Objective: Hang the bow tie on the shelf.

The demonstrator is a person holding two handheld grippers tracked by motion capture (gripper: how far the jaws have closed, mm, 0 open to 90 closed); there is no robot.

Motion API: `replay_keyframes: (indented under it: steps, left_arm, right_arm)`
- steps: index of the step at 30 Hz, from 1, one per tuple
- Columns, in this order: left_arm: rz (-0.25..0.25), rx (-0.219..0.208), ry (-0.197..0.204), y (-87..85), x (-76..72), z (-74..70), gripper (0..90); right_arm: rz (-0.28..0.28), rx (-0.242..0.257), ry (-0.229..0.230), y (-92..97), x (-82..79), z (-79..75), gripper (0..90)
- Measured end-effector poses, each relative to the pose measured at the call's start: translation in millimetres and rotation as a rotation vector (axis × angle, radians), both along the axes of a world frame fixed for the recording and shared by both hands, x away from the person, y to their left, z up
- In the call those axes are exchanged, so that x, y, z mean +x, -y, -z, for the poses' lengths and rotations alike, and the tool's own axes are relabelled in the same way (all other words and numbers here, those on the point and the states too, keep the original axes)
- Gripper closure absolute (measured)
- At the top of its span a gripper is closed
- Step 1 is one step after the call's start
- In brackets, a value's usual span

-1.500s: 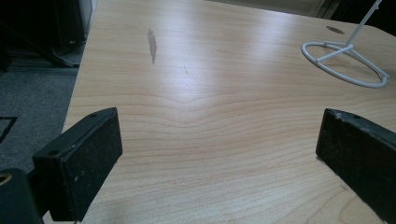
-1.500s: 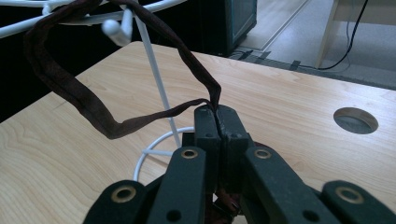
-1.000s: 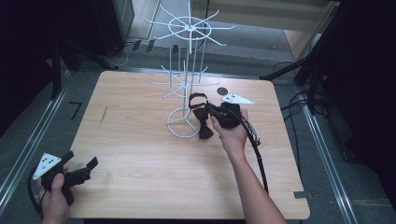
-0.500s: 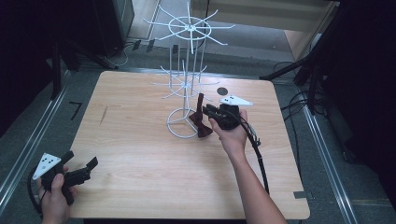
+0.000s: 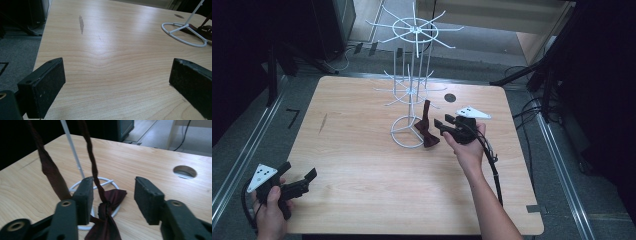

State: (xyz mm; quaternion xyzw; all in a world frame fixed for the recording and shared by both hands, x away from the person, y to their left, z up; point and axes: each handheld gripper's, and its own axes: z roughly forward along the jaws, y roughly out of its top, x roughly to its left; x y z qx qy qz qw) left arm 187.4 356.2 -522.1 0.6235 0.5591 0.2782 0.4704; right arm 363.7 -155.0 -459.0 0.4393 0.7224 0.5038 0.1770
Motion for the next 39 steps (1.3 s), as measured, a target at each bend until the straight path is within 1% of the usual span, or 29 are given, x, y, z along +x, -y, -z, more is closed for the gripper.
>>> replay_keyframes:
  steps: [1,3,4,6,8,15,19,23,27,31,33,39]
  left_arm:
    - [0.0,0.0,0.0,0.0,-0.1,0.0,1.0]
    - [0.0,-0.001,0.001,-0.2,-0.3,0.0,1.0]
    - [0.0,-0.001,0.002,-0.3,-0.4,0.0,1.0]
    - [0.001,-0.001,0.004,-0.4,-0.6,0.0,1.0]
    - [0.0,-0.001,0.007,-0.4,-1.1,-0.1,1.0]
    - [0.003,-0.001,0.022,-0.5,-3.8,0.0,1.0]
    - [0.007,-0.002,0.03,0.0,-5.0,0.0,1.0]
    - [0.016,0.008,0.034,0.9,-5.6,-0.1,1.0]
    - [0.014,0.009,0.032,0.9,-5.5,-0.1,1.0]
    - [0.013,0.009,0.033,1.0,-5.4,-0.1,1.0]
    - [0.013,0.01,0.033,1.0,-5.4,-0.1,1.0]
    - [0.009,0.012,0.03,1.4,-5.2,-0.1,1.0]
  right_arm:
    - [0.01,-0.002,0.005,1.7,-0.5,0.4,42.8]
    - [0.033,-0.007,-0.006,6.5,-1.8,1.3,31.7]
    - [0.039,-0.012,-0.015,8.6,-2.4,2.0,27.2]
    - [0.059,-0.03,-0.015,13.1,-5.3,4.2,19.2]
    - [0.062,-0.033,-0.017,16.3,-7.9,5.9,15.6]
    - [0.05,-0.062,-0.026,29.3,-18.0,11.9,13.9]
    - [0.057,-0.048,-0.02,38.6,-23.8,12.9,14.0]
    - [0.08,-0.076,-0.016,45.6,-30.0,14.1,14.0]
    - [0.077,-0.063,-0.004,56.0,-37.8,14.8,14.0]
    - [0.095,-0.064,0.0,65.9,-43.5,16.6,13.9]
    - [0.1,-0.053,-0.005,70.7,-45.9,18.4,13.9]
    - [0.117,-0.051,-0.01,81.8,-54.2,25.2,13.9]
